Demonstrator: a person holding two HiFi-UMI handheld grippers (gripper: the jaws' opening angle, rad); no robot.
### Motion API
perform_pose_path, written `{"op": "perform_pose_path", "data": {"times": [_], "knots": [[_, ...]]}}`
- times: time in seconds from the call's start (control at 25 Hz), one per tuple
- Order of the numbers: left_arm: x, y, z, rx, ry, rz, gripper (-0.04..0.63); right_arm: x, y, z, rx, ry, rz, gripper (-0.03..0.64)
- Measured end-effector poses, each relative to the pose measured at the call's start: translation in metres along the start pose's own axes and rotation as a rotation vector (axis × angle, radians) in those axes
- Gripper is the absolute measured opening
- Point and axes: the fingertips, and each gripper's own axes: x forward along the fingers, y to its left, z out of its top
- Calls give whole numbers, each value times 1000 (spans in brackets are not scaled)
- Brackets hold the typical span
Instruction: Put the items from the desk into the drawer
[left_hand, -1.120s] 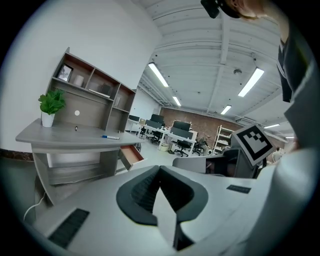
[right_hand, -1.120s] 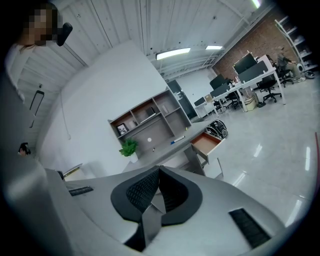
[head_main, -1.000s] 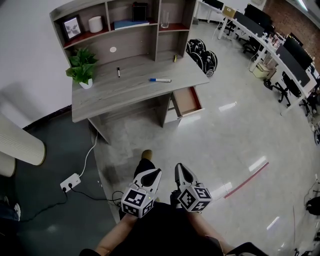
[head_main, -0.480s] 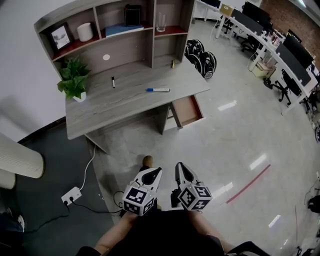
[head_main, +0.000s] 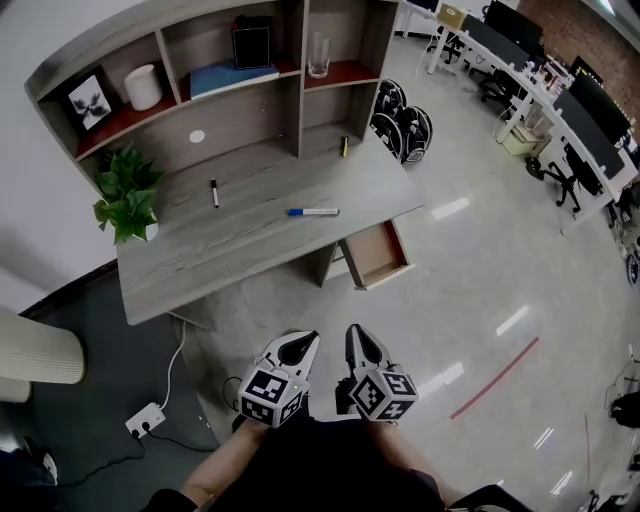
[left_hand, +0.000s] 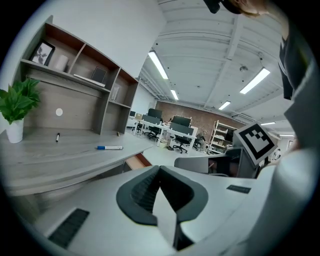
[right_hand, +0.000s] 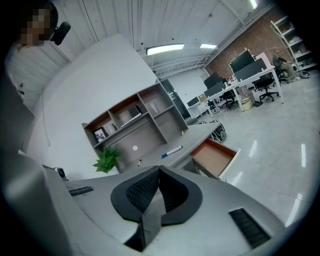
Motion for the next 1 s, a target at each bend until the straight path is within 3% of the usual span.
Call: {"op": "perform_pose_path", "data": {"times": [0.4,1.0], "knots": [[55,63,53,-13,-13,-35,8,78,-2,37,-58,12,-21,-5],[122,137,91,14,18,-111,8,178,-9,49,-85,71,-3,-5]]}}
